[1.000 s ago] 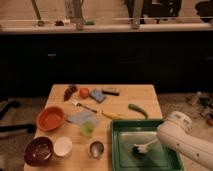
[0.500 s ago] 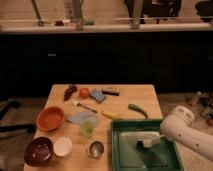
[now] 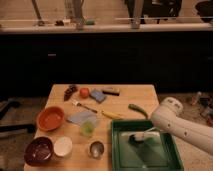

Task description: Wipe tray with brush

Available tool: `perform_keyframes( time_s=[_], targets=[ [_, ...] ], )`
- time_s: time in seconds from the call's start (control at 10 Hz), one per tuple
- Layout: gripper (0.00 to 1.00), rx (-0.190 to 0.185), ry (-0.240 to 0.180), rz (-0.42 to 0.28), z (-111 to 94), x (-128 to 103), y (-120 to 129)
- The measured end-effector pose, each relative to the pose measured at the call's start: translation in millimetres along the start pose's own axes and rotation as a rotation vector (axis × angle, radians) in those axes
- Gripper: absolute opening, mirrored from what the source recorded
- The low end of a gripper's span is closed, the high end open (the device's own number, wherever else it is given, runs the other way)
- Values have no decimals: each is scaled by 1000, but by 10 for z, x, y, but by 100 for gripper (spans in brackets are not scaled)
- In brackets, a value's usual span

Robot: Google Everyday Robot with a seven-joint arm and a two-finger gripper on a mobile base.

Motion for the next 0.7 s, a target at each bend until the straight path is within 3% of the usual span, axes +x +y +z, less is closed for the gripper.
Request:
perform_keyframes(
  time_s=[0.4,0.7],
  targets=[
    [2,-20,-78,-64,-164,-243,496],
    [2,-36,-71,-33,-150,2,721]
  ],
)
